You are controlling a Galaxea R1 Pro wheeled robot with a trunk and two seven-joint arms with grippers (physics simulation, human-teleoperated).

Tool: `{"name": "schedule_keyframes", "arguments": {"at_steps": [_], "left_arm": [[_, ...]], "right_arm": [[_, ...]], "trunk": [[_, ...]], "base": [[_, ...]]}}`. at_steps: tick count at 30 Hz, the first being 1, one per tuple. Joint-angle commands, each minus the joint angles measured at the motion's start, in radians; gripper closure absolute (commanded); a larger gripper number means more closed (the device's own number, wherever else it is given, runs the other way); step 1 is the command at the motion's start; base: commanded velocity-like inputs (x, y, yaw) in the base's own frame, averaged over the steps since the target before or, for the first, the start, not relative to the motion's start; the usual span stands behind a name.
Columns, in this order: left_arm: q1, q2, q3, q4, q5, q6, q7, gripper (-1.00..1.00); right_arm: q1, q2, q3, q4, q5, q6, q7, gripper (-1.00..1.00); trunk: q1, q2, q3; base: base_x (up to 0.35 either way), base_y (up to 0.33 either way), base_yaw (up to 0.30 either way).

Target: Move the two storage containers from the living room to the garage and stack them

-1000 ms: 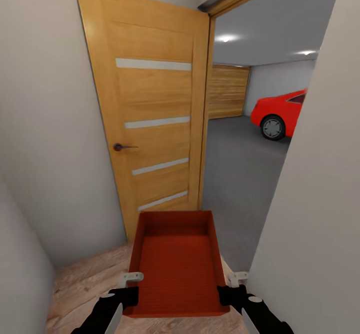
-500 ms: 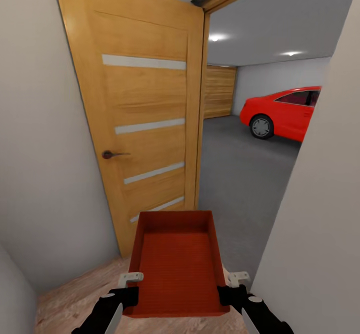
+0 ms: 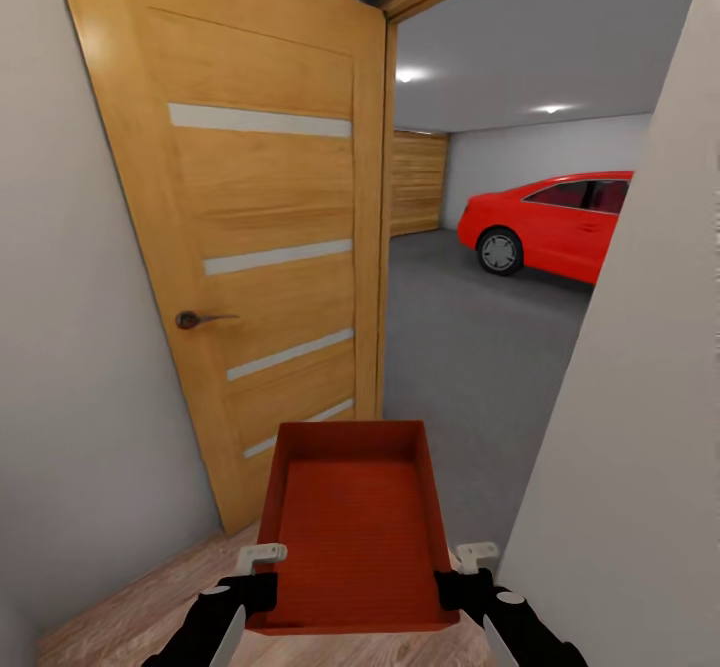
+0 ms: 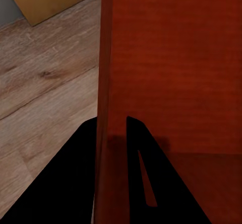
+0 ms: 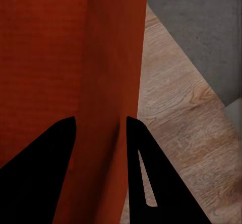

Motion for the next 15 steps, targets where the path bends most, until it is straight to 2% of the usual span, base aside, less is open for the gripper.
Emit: {"name": "schedule_keyframes", "arguments": {"at_steps": [1,7,15], "left_arm": [[0.0,0.004,-0.001,0.0,-0.016,0.008,0.019,1.0],[0.0,0.005,-0.001,0.0,-0.016,0.008,0.018,1.0],[0.0,0.005,-0.001,0.0,-0.016,0.008,0.018,1.0]], "right_arm": [[-0.001,-0.001,0.008,-0.022,-0.015,-0.022,0.024,1.0],[-0.001,-0.001,0.008,-0.022,-0.015,-0.022,0.024,1.0],[-0.001,-0.001,0.008,-0.022,-0.015,-0.022,0.024,1.0]], "trunk": [[0.0,-0.001,-0.002],[0.0,-0.001,-0.002],[0.0,-0.001,-0.002]], "base": [[0.0,0.0,-0.151],[0.024,0.014,-0.151],[0.229,0.146,-0.151]]}}
